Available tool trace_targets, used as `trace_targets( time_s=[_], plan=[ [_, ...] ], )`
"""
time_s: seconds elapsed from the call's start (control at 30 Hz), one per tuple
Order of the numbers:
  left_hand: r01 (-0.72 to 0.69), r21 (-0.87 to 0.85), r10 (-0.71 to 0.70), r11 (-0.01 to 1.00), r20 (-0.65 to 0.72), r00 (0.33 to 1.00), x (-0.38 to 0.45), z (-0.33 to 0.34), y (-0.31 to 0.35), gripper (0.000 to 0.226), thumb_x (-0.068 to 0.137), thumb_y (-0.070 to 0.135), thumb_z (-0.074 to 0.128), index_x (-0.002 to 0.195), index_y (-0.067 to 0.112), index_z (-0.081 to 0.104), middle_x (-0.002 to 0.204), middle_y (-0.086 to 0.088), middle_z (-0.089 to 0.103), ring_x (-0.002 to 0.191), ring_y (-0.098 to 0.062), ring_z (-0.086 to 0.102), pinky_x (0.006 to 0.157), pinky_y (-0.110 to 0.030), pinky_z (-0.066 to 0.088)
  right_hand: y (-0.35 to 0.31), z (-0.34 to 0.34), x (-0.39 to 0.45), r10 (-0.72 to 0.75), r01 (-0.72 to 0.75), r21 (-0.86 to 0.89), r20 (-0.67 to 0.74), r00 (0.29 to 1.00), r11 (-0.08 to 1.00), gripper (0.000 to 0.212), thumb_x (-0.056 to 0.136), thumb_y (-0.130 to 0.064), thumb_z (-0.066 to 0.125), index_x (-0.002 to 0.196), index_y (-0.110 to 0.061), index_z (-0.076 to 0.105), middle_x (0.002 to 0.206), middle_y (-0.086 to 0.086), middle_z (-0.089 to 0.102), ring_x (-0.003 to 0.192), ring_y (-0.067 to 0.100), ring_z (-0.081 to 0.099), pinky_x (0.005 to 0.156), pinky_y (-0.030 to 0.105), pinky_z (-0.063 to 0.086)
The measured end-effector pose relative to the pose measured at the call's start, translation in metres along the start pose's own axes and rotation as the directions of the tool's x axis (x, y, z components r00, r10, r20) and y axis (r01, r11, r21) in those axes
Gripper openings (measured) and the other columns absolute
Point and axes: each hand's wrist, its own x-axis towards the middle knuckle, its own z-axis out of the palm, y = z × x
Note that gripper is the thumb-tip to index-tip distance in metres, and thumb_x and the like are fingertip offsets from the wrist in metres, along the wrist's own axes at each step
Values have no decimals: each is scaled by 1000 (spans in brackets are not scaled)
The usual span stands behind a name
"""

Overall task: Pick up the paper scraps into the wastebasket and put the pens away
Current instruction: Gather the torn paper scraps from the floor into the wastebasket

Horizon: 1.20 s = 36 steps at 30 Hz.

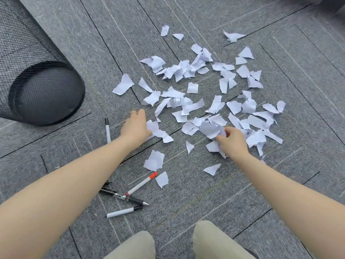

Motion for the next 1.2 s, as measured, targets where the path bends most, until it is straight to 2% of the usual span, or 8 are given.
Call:
trace_targets(
  time_s=[0.23,0.33,0.5,0.63,0.87,1.0,1.1,1.2],
  plan=[
    [-20,-265,31,964,40,999,-10,-2,3,36,90,17,58,123,3,55,125,-15,59,114,-31,55,89,-36,44,21,-26,-12,148,-100,342,-116,982,934,32,85,-27,60,69,-7,41,65,15,34,63,27,29,57,32,26],
    [-54,-327,110,943,155,982,-31,2,-1,14,87,23,63,88,10,59,82,-4,56,75,-20,51,58,-27,37,30,-27,-19,159,-169,180,67,985,969,41,83,-32,64,92,8,62,88,31,61,64,30,48,64,36,41],
    [-224,-60,231,973,139,963,-70,35,-4,10,86,11,59,96,7,62,119,-7,46,98,-21,45,88,-34,42,34,-8,-27,13,-15,-144,-9,1000,990,36,82,-28,68,108,-3,64,122,10,51,115,28,48,101,42,37],
    [-236,-21,237,972,89,968,-80,42,-7,11,88,1,48,97,5,52,108,-8,46,74,-21,43,64,-31,32,36,-8,-24,-10,6,-153,-20,1000,988,18,81,-14,62,69,-13,49,85,11,49,78,27,48,63,34,38],
    [-50,-245,89,968,150,985,-67,27,-16,22,88,11,57,109,14,53,79,-4,59,65,-21,49,54,-30,33,23,-26,-39,97,-113,270,71,993,956,23,86,-15,64,107,-11,57,101,3,63,88,19,59,77,30,45],
    [-75,-424,192,903,240,952,-65,13,-13,6,86,22,63,85,16,61,69,1,55,59,-15,46,51,-25,30,21,-29,-60,52,-147,240,363,931,960,9,85,-18,64,94,-14,64,79,0,65,53,9,43,45,13,36],
    [-257,-254,344,932,402,849,-79,26,0,16,85,25,62,93,11,60,82,-3,56,66,-14,50,59,-27,39,23,-14,-73,9,-45,65,472,881,997,8,87,-18,62,79,-16,61,74,-5,59,48,9,39,46,16,36],
    [-590,129,511,797,376,773,-88,43,5,20,89,19,56,106,11,59,120,-2,50,104,-18,48,87,-31,42,34,-3,-73,-120,194,-163,379,918,967,12,85,-17,64,81,-5,65,100,-5,54,81,15,56,76,32,50]
  ],
)
